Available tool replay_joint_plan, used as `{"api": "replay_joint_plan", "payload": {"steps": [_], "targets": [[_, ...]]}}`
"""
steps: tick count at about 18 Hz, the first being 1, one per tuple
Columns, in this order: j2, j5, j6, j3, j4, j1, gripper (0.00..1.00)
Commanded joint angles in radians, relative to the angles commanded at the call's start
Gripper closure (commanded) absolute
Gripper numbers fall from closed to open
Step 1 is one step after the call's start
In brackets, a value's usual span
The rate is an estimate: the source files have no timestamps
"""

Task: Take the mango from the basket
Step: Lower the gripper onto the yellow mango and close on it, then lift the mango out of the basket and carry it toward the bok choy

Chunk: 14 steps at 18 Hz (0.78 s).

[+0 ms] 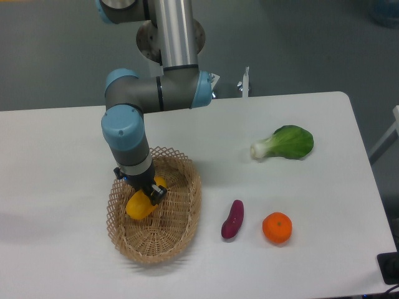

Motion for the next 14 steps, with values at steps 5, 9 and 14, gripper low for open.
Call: {"api": "replay_joint_plan", "payload": {"steps": [5, 9, 14], "targets": [[0.038, -0.040, 0.057, 0.084, -0.043, 0.120, 0.50], [0.037, -0.064, 0.116, 0.224, -0.178, 0.231, 0.50], [0.029, -0.100, 0.263, 0.285, -0.225, 0.380, 0.50]]}}
